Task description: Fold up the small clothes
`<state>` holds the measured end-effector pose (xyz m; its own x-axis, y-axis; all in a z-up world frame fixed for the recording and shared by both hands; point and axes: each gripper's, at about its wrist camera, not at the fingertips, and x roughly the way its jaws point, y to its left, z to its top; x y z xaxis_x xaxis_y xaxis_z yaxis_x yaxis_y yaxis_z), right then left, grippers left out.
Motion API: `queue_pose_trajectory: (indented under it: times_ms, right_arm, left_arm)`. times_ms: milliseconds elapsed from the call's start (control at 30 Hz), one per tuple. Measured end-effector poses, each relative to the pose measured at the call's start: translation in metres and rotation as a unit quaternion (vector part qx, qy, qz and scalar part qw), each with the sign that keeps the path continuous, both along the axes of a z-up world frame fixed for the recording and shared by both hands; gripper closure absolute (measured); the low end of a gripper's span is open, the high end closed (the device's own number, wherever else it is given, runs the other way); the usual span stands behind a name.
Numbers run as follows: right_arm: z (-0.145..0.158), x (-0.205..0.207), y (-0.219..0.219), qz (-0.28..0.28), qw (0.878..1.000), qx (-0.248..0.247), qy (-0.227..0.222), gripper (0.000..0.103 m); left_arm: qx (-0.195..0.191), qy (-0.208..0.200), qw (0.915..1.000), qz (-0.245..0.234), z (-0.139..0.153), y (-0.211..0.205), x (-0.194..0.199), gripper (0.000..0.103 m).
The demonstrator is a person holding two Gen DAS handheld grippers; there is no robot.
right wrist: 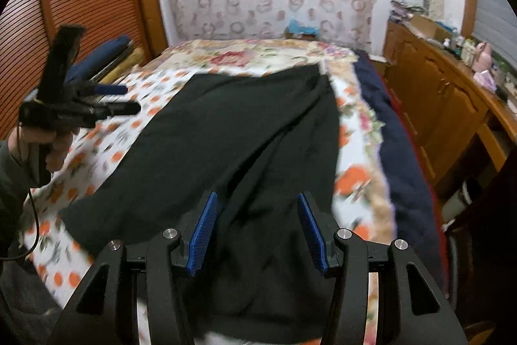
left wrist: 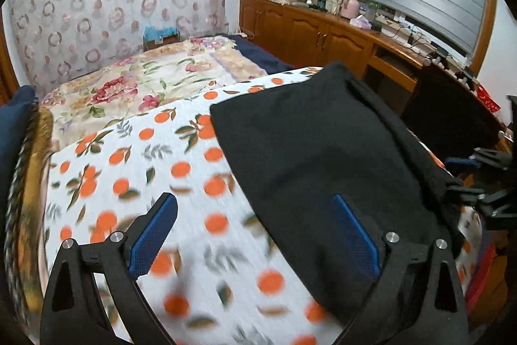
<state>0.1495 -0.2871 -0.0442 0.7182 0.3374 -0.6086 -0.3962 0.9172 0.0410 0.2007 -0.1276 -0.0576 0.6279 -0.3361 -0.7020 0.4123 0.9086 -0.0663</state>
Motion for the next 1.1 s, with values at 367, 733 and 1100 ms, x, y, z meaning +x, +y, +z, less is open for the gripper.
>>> queue_pose_trajectory:
  times_ms: [367, 733, 1100]
  right_arm:
    - [-0.018, -0.033, -0.003, 0.022, 0.999, 0.031, 0.015, 0.060]
    - [-0.009, -0.052, 0.006, 0.018, 1.000, -0.005, -0.011, 0.098]
    - [0.004, -0.056, -0.046, -0.055, 0.998, -0.020, 0.001, 0.098]
  left_arm:
    - [0.004, -0.011, 0.9999, 0.009, -0.009, -0.004, -0.070, 0.006]
    - [-0.001, -0.013, 0.9999, 0.008, -0.008, -0.005, -0.087, 0.006]
    - [-0.009, 0.008, 0.9999, -0.009, -0.023, -0.026, -0.091, 0.006]
